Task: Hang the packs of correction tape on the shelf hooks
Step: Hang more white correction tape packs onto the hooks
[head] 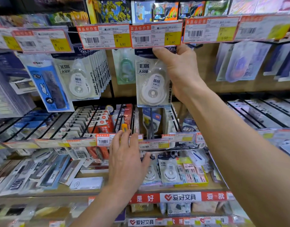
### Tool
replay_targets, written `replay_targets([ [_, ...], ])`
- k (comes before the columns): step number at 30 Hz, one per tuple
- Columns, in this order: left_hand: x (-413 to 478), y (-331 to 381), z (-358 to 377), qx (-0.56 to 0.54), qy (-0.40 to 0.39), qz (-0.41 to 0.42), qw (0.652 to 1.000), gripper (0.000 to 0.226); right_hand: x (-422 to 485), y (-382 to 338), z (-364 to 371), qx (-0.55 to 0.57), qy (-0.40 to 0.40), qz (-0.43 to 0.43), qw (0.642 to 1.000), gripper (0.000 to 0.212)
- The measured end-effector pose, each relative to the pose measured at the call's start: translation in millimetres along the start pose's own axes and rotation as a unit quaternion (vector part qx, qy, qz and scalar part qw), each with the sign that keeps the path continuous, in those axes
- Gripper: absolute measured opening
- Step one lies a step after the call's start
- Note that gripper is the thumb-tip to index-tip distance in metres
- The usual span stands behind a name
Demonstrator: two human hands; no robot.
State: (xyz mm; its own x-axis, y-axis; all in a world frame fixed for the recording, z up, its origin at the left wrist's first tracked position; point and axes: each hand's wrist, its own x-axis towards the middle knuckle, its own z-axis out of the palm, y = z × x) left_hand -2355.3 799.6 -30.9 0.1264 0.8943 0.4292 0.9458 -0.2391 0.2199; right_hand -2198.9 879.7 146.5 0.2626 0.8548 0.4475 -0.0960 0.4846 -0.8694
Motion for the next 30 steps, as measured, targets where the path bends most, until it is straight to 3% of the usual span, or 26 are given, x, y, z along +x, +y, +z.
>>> replay_targets([
  [11,2.5,-1.3,-2.5,0.0,0.021,0.006,1.0,0.054,10.3,4.8,2.7,-0.064,0.006,-0.02,0.998,0.016],
  [19,5.2,-5.2,-3.7,0.013,0.028,0.02,0.999,0.054,20.8,9.4,3.5,-0.206,0.1,-0.054,0.972,0.02],
  [24,5.8,-7.0,-3.6,0.021,0.027,0.025,0.999,0.055,17.2,10.2,0.4,-0.253,0.097,-0.062,0.961,0.032],
  [30,4.2,-9.1,-1.8,0.012,0.022,0.025,0.999,0.053,-3.3,16.0,-13.6,-0.269,0.076,-0.063,0.958,0.027],
])
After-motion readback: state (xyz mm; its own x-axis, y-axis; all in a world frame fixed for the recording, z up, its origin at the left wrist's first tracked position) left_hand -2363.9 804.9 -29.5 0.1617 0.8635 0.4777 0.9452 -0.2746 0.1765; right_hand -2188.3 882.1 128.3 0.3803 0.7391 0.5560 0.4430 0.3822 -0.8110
